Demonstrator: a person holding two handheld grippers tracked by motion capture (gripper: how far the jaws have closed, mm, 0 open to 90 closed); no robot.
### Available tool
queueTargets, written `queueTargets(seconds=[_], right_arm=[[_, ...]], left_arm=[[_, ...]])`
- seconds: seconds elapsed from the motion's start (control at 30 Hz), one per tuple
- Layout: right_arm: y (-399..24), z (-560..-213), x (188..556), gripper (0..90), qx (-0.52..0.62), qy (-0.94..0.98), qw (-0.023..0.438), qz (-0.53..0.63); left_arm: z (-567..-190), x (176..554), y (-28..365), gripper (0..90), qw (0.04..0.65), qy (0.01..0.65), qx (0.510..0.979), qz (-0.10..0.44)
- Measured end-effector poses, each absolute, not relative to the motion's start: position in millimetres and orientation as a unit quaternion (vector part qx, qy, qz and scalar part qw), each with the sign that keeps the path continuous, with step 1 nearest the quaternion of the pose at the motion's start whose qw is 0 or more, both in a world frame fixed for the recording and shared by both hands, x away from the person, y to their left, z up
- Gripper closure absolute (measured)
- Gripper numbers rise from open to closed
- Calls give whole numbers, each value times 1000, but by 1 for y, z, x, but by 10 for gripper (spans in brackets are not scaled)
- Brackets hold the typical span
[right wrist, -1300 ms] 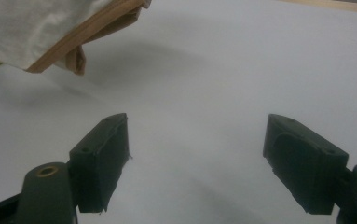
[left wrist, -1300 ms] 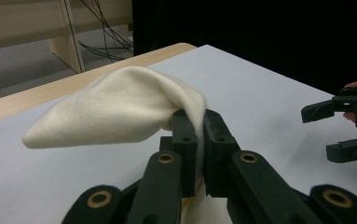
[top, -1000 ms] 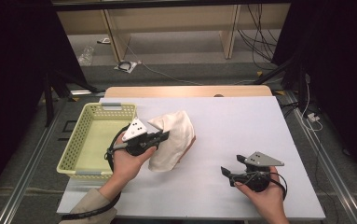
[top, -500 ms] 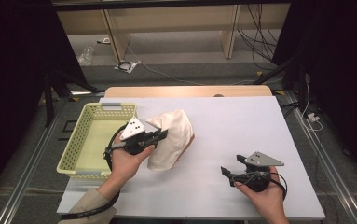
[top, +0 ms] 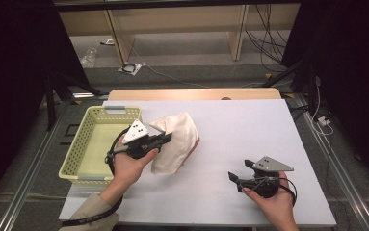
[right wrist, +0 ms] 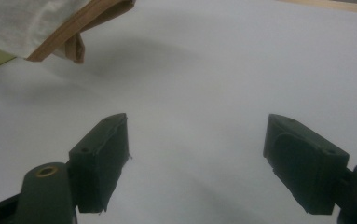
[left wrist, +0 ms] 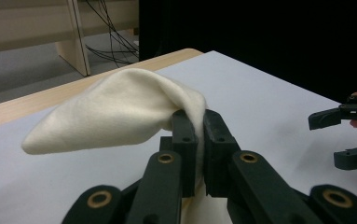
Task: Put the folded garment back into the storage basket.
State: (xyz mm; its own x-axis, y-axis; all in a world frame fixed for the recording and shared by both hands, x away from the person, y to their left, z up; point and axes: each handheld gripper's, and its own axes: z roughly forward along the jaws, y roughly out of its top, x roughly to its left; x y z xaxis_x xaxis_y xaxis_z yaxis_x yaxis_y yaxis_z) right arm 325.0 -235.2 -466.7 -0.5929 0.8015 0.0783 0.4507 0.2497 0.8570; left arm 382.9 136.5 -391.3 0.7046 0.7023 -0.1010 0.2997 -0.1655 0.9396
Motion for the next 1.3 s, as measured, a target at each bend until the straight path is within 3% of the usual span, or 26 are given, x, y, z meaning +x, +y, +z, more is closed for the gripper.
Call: queueTargets(seconds=[1.3], right_arm=[[-235, -467, 325, 232, 408, 765, 192, 459]], left_arm=[[-389, 387, 147, 844, 557, 349, 730, 186]])
